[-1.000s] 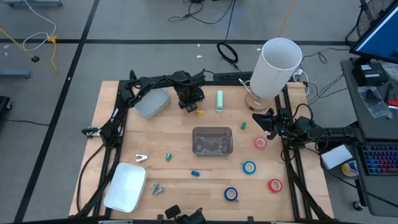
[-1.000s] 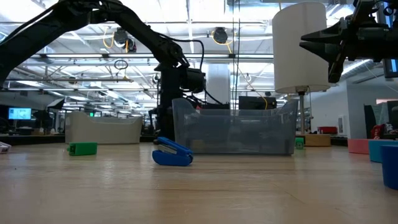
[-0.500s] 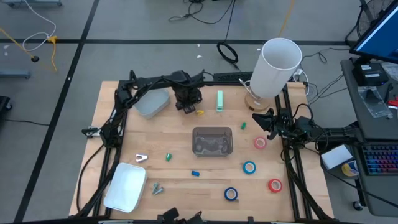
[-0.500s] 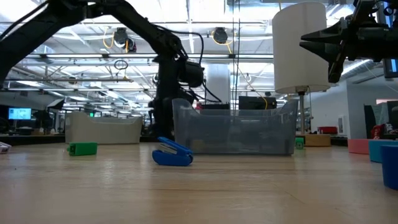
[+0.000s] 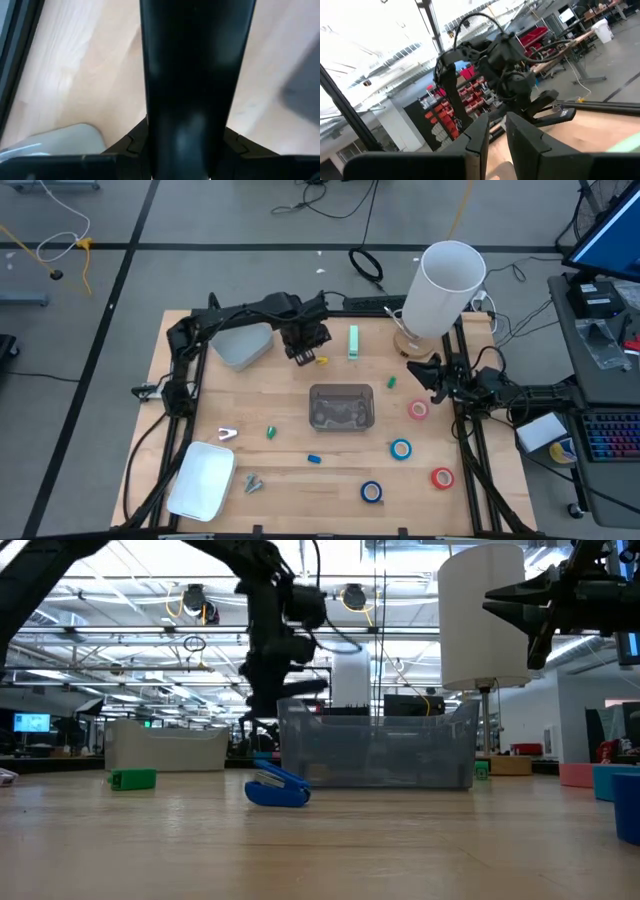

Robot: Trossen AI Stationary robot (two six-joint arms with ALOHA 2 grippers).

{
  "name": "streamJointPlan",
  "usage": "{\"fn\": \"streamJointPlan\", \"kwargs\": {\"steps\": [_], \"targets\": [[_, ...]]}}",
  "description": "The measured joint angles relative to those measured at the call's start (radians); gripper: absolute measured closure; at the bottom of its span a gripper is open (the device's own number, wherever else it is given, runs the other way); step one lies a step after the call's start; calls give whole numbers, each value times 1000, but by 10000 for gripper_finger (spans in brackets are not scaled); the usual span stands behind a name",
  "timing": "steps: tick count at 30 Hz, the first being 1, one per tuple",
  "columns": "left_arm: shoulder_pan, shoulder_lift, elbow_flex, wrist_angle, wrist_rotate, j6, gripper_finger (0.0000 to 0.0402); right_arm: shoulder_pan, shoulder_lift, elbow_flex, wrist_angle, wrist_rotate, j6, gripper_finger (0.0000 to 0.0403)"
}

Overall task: Pick and place Stapler, Stapler remover, tape
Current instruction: Put the large black stapler into the white bin

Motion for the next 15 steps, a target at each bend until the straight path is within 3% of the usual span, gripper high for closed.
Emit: {"fn": "streamJointPlan", "kwargs": {"steps": [11,15], "targets": [[-160,-121,2,19,50,-162,273,0,0,0,183,0,-59,344],[-240,-126,2,21,50,-213,273,0,13,6,188,-73,-51,344]]}}
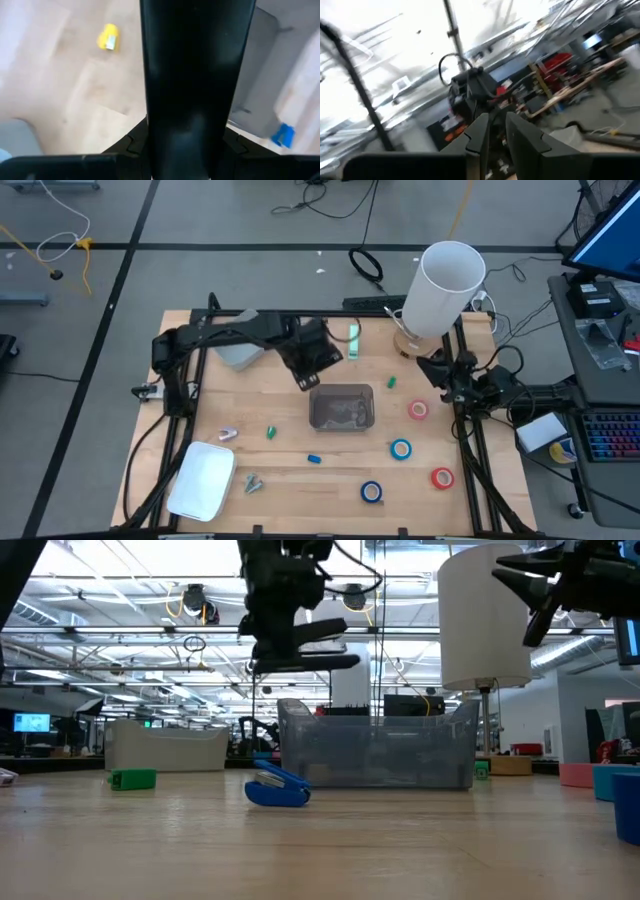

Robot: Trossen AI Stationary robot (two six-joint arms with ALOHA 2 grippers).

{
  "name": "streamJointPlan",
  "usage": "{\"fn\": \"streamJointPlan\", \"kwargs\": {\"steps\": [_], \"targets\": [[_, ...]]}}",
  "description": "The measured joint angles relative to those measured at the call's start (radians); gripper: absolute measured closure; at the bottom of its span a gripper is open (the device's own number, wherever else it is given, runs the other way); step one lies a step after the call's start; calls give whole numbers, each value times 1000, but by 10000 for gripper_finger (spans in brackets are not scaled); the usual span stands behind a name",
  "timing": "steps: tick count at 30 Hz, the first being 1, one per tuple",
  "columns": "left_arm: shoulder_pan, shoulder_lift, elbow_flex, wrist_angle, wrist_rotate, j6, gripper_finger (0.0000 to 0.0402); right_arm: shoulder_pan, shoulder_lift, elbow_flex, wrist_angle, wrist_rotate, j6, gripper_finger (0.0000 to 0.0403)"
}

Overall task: Pick and place Stapler, Stapler remover, tape
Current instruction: Put the large black stapler into the white bin

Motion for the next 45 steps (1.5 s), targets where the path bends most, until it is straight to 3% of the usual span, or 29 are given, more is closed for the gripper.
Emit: {"fn": "streamJointPlan", "kwargs": {"steps": [5,12,21,35,45], "targets": [[-96,0,0,1,-2,-83,273,0,99,72,-71,-90,-18,344],[-215,0,0,-3,-21,-278,273,0,330,254,-195,-250,-98,344],[-360,0,0,-15,-39,-497,273,0,553,357,-194,-402,-158,344],[-601,-20,1,-381,79,-1003,273,-1,592,363,-188,-428,-240,344],[-814,-128,-3,-404,53,-1481,273,-1,551,340,-199,-428,-299,344]]}}
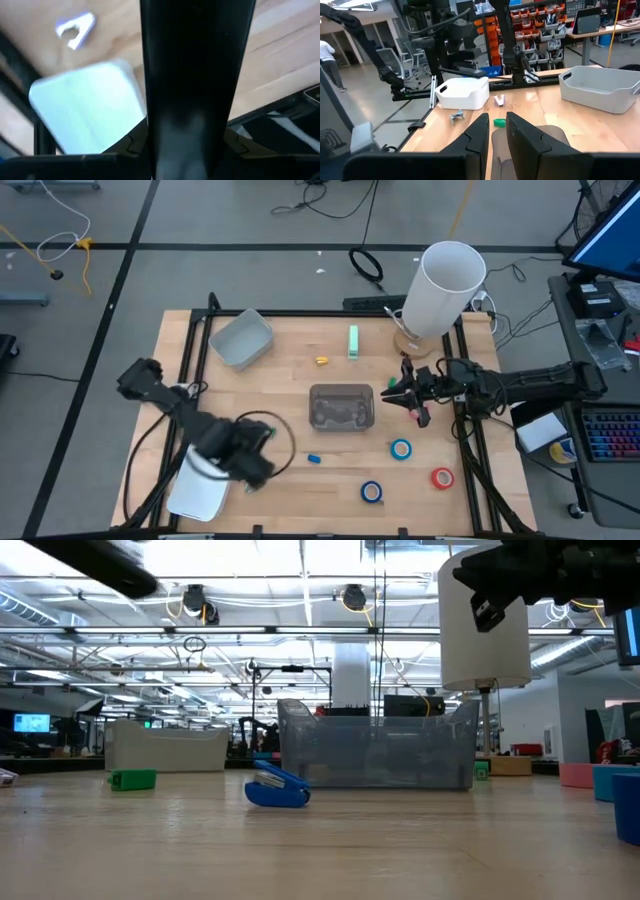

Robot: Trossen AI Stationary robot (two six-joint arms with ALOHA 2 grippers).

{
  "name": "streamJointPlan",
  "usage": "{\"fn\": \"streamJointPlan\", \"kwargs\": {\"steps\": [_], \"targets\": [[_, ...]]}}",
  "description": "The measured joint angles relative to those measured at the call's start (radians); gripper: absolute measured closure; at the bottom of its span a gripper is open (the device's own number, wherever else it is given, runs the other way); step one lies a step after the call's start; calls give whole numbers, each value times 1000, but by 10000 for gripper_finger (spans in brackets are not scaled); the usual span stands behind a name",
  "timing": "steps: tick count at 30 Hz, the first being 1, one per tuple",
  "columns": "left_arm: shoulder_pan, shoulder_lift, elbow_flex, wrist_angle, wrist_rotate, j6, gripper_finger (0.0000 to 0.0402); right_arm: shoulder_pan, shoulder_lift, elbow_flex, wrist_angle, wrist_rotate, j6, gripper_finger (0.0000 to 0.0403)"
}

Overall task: Pick and place Stapler, Stapler remover, tape
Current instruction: Put the large black stapler into the white bin

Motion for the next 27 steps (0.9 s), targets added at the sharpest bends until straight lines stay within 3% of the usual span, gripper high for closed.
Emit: {"fn": "streamJointPlan", "kwargs": {"steps": [7,15,27], "targets": [[-154,-22,-109,6,118,-300,273,0,-22,-10,-1,0,1,344],[-279,-22,-180,110,106,-501,273,0,-26,-10,-2,2,2,344],[-337,-22,-333,259,97,-593,273,0,-26,-10,-3,3,10,344]]}}
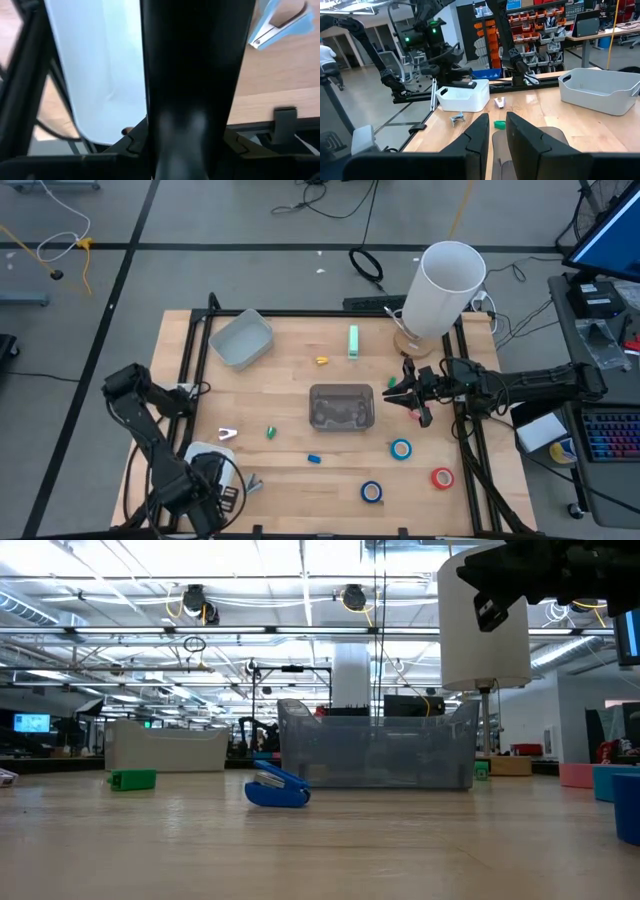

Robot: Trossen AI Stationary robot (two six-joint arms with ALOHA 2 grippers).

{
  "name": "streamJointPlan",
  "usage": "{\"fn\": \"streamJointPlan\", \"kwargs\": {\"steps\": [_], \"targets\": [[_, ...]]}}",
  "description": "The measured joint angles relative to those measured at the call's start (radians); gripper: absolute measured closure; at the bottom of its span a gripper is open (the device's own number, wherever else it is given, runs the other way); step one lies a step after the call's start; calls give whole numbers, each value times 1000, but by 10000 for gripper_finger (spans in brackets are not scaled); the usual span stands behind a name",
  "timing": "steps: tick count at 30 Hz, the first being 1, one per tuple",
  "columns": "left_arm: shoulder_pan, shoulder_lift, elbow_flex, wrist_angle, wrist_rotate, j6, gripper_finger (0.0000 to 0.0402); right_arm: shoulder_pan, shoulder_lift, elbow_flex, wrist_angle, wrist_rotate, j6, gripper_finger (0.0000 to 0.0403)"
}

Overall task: Pick and place Stapler, Stapler remover, tape
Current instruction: Put the large black stapler into the white bin

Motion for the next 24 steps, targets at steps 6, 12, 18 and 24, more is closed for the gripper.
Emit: {"fn": "streamJointPlan", "kwargs": {"steps": [6,12,18,24], "targets": [[-28,-30,-106,114,-11,-57,273,0,0,0,0,0,0,344],[-39,-91,-212,160,35,-71,273,0,0,0,-2,0,0,344],[-40,-155,-294,195,41,-72,273,0,0,0,-2,0,0,344],[-47,-164,-380,312,49,-76,273,0,0,0,-3,1,0,344]]}}
